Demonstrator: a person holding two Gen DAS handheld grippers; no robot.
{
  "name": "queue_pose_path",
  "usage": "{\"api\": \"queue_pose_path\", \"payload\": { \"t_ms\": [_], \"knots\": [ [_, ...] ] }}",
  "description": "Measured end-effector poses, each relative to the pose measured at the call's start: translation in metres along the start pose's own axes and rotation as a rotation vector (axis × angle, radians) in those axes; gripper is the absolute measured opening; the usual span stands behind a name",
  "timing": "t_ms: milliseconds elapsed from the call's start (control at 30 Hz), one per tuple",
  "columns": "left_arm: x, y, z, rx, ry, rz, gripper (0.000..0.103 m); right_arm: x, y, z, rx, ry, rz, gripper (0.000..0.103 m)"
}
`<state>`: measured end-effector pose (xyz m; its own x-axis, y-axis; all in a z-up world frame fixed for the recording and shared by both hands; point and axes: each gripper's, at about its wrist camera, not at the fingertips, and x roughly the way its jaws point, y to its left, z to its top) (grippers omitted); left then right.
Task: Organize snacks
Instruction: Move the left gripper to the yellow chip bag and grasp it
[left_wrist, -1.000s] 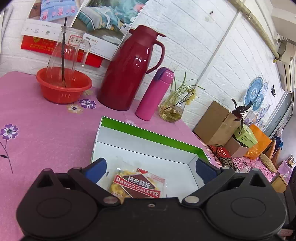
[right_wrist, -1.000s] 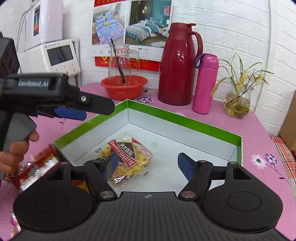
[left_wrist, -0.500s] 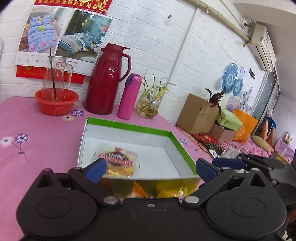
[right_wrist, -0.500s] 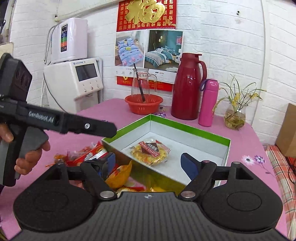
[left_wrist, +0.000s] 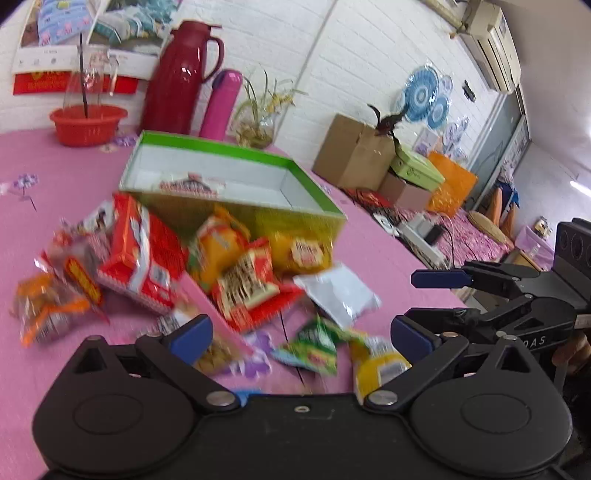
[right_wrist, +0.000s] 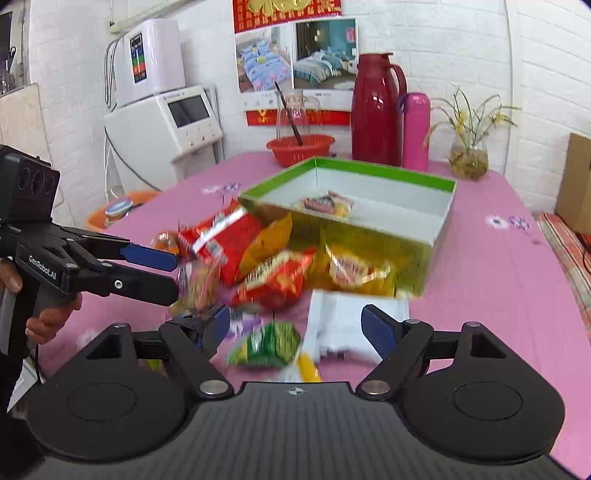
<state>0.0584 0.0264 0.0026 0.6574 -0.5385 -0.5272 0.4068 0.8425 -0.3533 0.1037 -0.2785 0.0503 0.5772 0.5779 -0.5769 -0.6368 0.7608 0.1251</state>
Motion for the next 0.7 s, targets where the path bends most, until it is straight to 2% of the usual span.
{"api": "queue_pose_path", "payload": {
  "t_ms": [167, 333, 433, 500, 633, 700],
  "knots": [
    [0.007, -0.004, -0.014, -0.014, 0.049, -0.037, 0.103, -0.007, 0.006, -0.029, 0.021, 0.071, 0.012, 0.103],
    [0.014, -0.024, -0.012, 0.022, 0.067, -0.149, 0.103, -0.017, 0.012, -0.054, 0.033, 0.105, 0.018, 0.103],
    [0.029, -0.039, -0.01, 0.057, 0.101, -0.206, 0.093, -0.018, 0.013, -0.063, 0.052, 0.127, 0.038, 0.103],
    [0.044, -0.047, -0.011, 0.074, 0.144, -0.23, 0.079, -0.014, 0.015, -0.065, 0.053, 0.14, 0.047, 0.103],
    [0.071, -0.05, -0.015, 0.067, 0.217, -0.238, 0.075, -0.009, 0.015, -0.068, 0.071, 0.152, 0.06, 0.103],
    [0.077, -0.048, -0.014, 0.063, 0.217, -0.231, 0.071, -0.009, 0.013, -0.069, 0.089, 0.15, 0.064, 0.103]
  ]
}}
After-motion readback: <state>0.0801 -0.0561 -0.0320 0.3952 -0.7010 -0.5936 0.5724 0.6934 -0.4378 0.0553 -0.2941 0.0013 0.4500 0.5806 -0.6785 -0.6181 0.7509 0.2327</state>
